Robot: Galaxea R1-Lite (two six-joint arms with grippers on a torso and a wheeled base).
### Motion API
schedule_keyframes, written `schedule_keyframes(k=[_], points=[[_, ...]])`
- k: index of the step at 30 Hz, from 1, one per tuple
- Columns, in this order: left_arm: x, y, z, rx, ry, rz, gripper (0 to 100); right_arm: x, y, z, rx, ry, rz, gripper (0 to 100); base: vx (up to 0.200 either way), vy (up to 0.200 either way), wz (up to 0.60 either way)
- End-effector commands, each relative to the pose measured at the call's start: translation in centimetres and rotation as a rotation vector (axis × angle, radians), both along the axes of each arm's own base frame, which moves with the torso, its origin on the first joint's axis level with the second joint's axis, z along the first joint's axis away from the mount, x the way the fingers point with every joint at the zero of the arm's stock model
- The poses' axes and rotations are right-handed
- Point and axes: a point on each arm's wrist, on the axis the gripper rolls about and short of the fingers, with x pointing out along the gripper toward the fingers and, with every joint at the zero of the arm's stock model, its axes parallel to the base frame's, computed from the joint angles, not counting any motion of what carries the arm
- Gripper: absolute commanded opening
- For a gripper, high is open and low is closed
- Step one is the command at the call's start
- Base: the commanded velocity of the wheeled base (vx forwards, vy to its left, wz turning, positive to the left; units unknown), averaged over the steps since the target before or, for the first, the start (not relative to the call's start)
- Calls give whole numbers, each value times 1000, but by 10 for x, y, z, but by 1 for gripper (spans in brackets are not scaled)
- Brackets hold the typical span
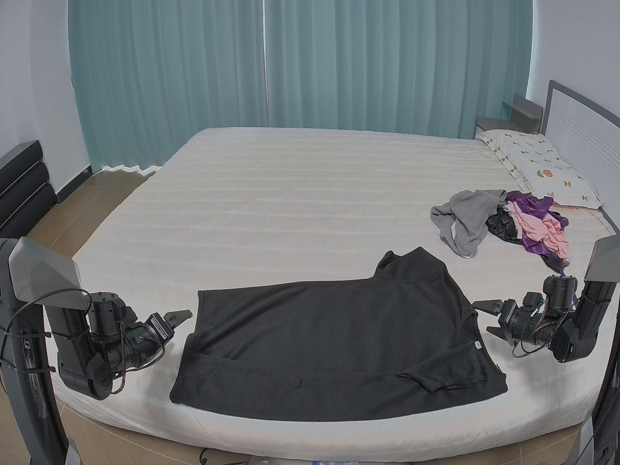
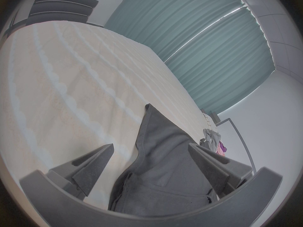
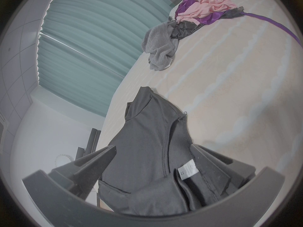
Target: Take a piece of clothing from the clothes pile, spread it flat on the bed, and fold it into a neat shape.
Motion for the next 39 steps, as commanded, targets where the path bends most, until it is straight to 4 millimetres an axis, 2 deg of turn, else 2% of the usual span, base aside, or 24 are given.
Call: schedule_keyframes(k=[1, 8, 14, 19, 20, 22, 26, 28, 30, 35, 39], points=[[0, 1, 1, -1, -3, 3, 100, -2, 1, -3, 3, 14, 4, 100, 0, 0, 0], [2, 1, 1, -6, -6, 6, 100, 0, 2, -8, 4, 22, 7, 100, 0, 0, 0], [17, 0, 10, -21, -66, 26, 100, -1, 3, -9, 8, 29, 10, 100, 0, 0, 0], [42, -1, 15, -17, -106, 28, 100, -1, 3, -9, 9, 31, 10, 100, 0, 0, 0], [55, -2, 17, -17, -111, 22, 100, -1, 3, -9, 9, 31, 10, 100, 0, 0, 0], [69, -5, 19, -19, -101, 8, 100, -2, 3, -10, 7, 32, 13, 100, 0, 0, 0], [95, -10, 14, -21, -60, -8, 100, -2, 4, -10, 7, 35, 16, 100, 0, 0, 0], [114, -14, 4, -20, -33, -18, 100, -2, 5, -10, 4, 34, 19, 100, 0, 0, 0], [124, -17, -1, -22, -17, -26, 100, -3, 6, -11, 6, 39, 18, 100, 0, 0, 0], [126, -23, -7, 8, 3, -93, 100, -4, 6, -12, 1, 42, 22, 100, 0, 0, 0], [126, -23, -21, 95, -6, -117, 100, -4, 7, -13, -2, 39, 27, 100, 0, 0, 0]])
